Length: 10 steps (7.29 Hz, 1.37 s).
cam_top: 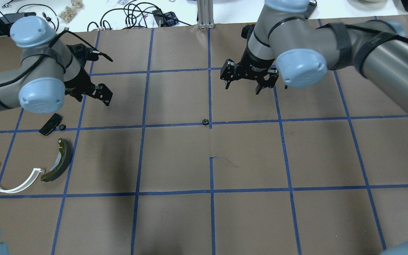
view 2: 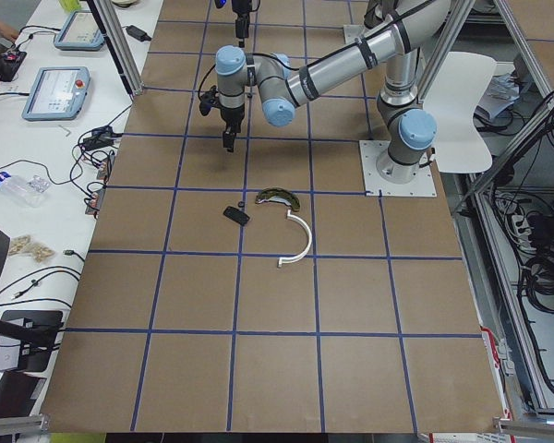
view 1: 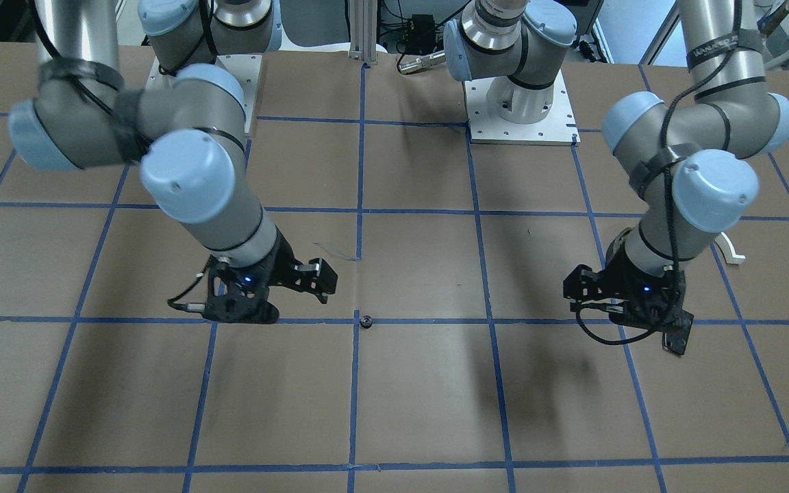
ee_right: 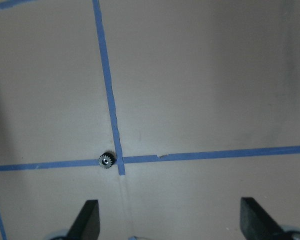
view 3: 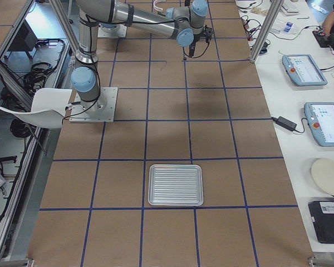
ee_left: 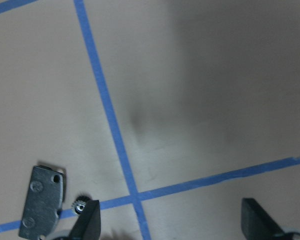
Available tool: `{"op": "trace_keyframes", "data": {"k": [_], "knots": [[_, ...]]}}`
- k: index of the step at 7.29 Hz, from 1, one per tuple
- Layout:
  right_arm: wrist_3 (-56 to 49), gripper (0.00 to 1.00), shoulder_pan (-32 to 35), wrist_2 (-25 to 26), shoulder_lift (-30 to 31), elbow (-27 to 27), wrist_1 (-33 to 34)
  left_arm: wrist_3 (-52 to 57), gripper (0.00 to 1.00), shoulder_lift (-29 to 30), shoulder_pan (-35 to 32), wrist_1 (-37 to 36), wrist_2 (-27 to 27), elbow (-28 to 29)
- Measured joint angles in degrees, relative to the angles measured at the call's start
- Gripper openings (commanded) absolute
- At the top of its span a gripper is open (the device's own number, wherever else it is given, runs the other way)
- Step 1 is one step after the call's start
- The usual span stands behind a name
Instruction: Place bearing gear from tray to pile
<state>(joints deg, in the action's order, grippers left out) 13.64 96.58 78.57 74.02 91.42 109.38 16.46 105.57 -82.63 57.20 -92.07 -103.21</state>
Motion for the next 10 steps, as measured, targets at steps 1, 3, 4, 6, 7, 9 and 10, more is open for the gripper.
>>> {"op": "trace_keyframes", "data": {"k": [1,3,4,6,7,9,10], "knots": [[-1.85,1.0,-1.5,3.25,3.66,-1.48,-5.43,-9.1,1.0,0.49,-6.45,-0.01,0.04,1.01],[-4.15,1.0,-2.54,11.31,9.89,-5.03,-16.56,-24.09,1.0,2.95,-16.72,-0.51,0.59,2.47],[-4.57,1.0,-2.65,12.55,12.06,-7.24,-21.25,-29.55,1.0,5.09,-20.32,-2.0,0.7,2.7],[-4.68,1.0,-2.94,10.78,12.01,-11.04,-25.4,-37.51,1.0,10.49,-25.2,-7.27,0.69,3.65],[-4.56,1.0,-3.3,8.92,11.01,-12.89,-25.52,-40.84,0.9,12.95,-26.82,-8.59,0.54,4.97],[-5.33,1.0,-3.49,8.94,11.36,-12.15,-24.91,-43.3,0.61,16.25,-28.87,-9.01,-0.52,6.76],[-5.96,1.0,-3.5,9.78,12.74,-9.41,-23.6,-43.57,0.55,16.89,-29.27,-9.04,-0.94,7.06]]}}
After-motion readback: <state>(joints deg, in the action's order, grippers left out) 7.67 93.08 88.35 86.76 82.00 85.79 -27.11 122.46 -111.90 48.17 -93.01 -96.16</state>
